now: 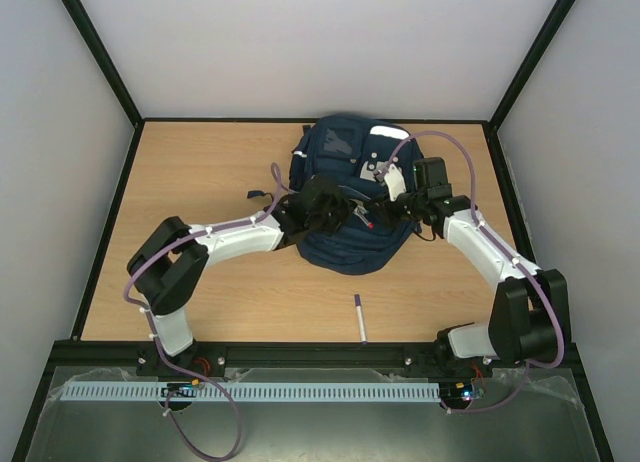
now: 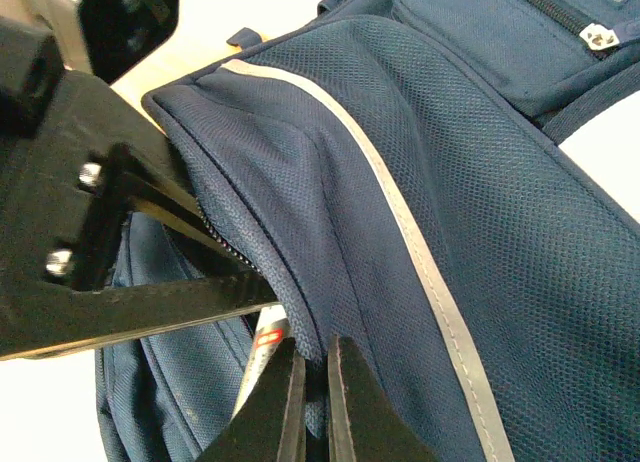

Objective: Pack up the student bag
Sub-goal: Place the stationery in the student bag.

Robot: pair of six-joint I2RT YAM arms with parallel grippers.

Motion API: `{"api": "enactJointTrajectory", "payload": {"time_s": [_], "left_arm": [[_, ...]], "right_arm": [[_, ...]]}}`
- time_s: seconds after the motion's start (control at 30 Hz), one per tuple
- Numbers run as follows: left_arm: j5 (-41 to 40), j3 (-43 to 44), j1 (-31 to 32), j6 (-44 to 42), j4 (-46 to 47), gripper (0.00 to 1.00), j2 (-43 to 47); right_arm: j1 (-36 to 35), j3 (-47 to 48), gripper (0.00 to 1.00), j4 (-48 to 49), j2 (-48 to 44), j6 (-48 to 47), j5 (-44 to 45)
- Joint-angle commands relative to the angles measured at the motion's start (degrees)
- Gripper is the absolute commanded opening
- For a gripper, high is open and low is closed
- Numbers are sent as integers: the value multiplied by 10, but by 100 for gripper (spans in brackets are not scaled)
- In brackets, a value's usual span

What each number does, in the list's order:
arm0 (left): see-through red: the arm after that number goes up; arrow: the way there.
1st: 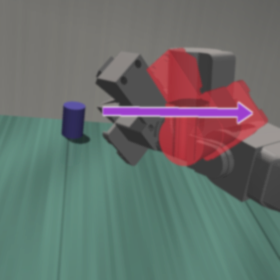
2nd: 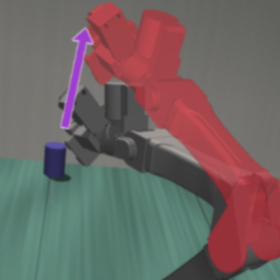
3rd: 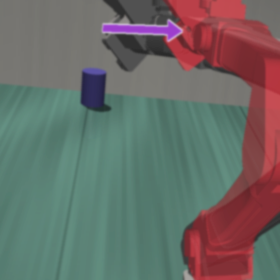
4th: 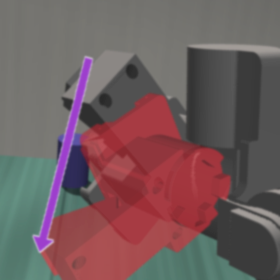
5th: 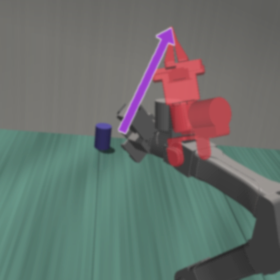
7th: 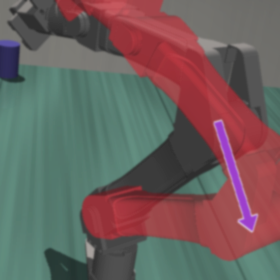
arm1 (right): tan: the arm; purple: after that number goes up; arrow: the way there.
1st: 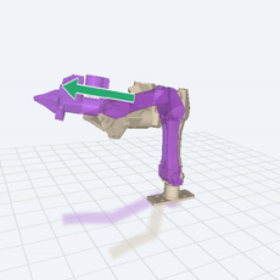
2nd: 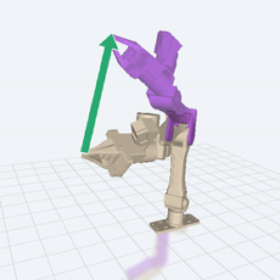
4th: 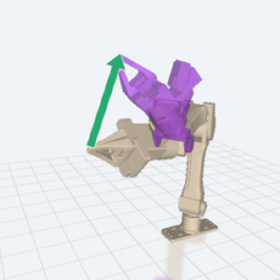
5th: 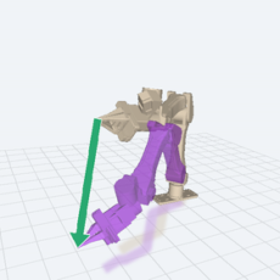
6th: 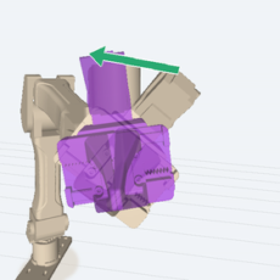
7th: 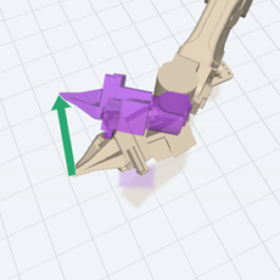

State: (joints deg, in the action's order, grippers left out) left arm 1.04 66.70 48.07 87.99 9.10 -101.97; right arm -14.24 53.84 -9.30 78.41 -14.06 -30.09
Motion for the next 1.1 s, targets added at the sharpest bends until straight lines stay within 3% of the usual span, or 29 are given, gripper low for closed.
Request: {"api": "enactJointTrajectory", "payload": {"time_s": [0.0,0.37,0.57,0.77,1.07], "left_arm": [[-25,38,-8,15,-7,2,-25],[-91,52,-16,43,-4,3,-78],[-76,45,-18,34,36,16,-83],[-58,51,-17,31,38,40,-76],[-50,51,0,23,36,41,-45]], "right_arm": [[3,4,1,-8,-22,8,-25],[3,2,1,-8,-24,6,-31],[2,2,1,-9,-25,5,-30],[3,3,1,-10,-23,4,-30],[3,3,1,-10,-22,3,-30]]}}
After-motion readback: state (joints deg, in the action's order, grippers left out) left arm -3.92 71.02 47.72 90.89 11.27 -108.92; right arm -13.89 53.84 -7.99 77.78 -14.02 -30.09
